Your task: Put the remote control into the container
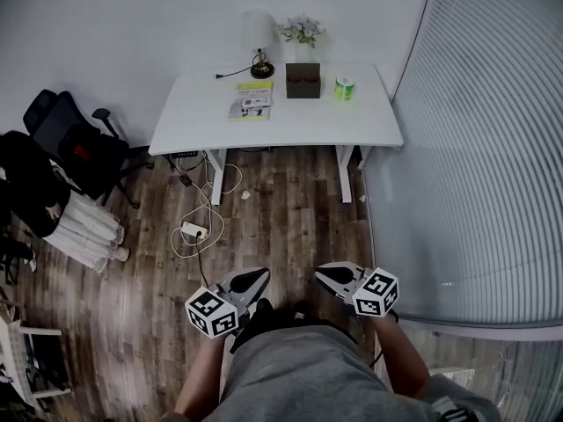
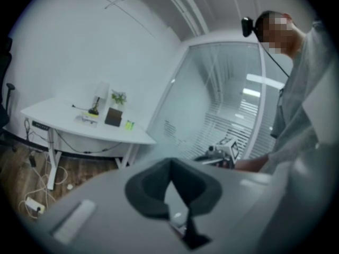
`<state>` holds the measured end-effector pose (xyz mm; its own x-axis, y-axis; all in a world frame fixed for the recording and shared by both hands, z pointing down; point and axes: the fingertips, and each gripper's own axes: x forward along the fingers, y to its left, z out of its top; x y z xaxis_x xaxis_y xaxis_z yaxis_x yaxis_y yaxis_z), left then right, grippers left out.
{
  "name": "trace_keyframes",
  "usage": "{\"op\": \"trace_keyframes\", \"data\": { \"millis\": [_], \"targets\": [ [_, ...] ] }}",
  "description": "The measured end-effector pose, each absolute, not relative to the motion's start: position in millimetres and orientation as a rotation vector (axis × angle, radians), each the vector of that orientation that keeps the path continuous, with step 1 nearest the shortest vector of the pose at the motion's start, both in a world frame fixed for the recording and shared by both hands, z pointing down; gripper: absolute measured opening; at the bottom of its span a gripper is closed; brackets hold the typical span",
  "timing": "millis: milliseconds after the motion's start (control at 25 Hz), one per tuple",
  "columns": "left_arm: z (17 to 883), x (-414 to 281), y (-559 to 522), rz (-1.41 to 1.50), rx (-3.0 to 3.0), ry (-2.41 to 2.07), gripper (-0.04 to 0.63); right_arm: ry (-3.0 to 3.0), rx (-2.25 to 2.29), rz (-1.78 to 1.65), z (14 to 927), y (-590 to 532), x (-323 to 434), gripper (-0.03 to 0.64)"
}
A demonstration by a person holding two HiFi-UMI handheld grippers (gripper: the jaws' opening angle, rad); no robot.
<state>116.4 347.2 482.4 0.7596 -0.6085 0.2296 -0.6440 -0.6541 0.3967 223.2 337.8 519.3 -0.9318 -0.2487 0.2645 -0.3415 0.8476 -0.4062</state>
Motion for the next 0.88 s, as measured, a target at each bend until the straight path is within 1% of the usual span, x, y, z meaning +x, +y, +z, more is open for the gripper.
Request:
{"op": "trace_keyframes", "data": {
  "millis": [560, 880],
  "targets": [
    [483.9, 129.9, 307.6, 0.107, 2.544, -0.825, -0.005, -2.814, 0.533, 0.571, 503.2, 296.2, 215.7, 0.017],
    [495.5, 113.0, 270.7, 0.127, 2.534, -0.759, -0.005, -2.811, 0.581, 0.584, 504.0, 249.8, 186.9, 0.017]
  ]
}}
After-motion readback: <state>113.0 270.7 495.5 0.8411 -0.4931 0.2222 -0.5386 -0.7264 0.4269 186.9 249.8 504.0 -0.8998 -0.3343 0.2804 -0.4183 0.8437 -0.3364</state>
